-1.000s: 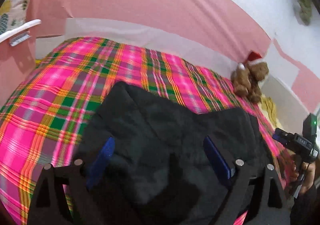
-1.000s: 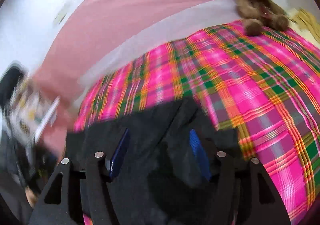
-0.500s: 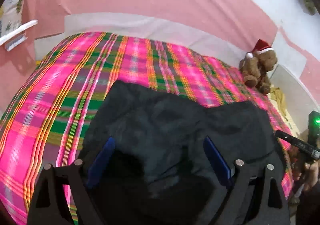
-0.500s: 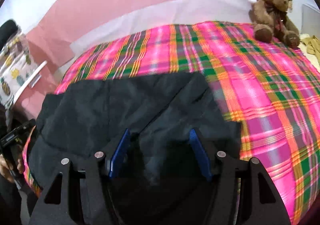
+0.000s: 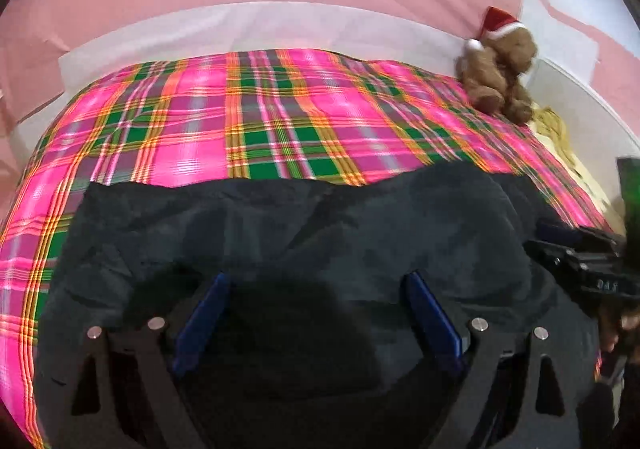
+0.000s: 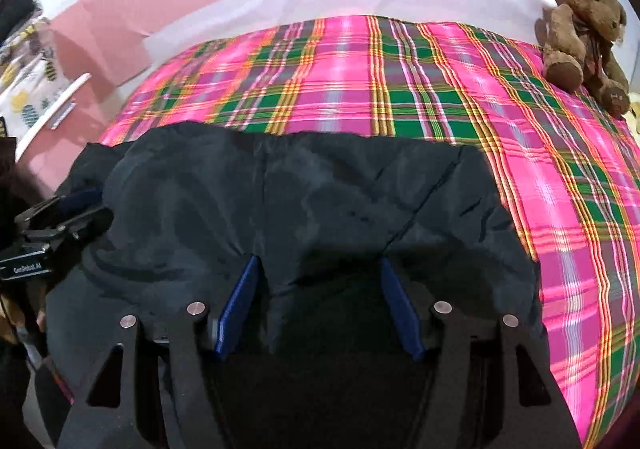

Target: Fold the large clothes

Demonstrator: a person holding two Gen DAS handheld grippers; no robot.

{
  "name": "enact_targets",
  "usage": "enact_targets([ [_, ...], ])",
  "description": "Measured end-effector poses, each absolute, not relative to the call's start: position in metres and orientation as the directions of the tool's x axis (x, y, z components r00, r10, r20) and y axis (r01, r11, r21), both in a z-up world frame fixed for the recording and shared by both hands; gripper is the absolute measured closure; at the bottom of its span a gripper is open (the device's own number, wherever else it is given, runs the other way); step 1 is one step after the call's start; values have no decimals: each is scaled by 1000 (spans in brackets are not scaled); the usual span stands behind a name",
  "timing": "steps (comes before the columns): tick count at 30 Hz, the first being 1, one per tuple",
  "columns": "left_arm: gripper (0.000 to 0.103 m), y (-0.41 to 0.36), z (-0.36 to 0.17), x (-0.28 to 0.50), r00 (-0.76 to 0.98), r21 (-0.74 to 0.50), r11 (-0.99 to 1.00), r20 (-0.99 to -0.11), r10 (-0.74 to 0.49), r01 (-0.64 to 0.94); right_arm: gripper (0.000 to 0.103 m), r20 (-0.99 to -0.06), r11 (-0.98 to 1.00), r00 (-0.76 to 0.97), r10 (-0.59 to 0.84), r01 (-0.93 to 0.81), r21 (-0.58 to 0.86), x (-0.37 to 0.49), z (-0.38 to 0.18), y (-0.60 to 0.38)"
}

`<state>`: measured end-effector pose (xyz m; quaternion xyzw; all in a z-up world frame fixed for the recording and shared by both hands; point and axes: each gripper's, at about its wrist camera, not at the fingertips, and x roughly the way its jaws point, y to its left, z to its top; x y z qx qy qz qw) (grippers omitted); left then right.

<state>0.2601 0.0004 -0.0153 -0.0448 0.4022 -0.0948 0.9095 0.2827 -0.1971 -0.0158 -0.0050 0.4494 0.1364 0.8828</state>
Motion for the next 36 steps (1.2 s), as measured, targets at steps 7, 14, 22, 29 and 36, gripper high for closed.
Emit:
enact_targets([
  [7,11,12,3,257,663,-137,984,-727,-178,113,40,-800,968,555,228,-221,122,294,-19,-201],
  [14,11,63,-15,292,656,-24,1000,-755,-6,-18,40,-788,982,588,184,-147,120,305,-8,-227],
  [22,9,84,-45,296,679,-145,986,-733,-48,-87,40,-821,993,559,118,-75,91,334,-46,-240],
  [29,9,85,-48,301,672,-152,983,-739,-45,-100,40,-819,995,564,103,-55,87,340,-57,-238],
  [36,10,83,5,265,721,-182,981,-688,-81,-62,40,-770,992,628,116,-40,116,310,-13,-248],
])
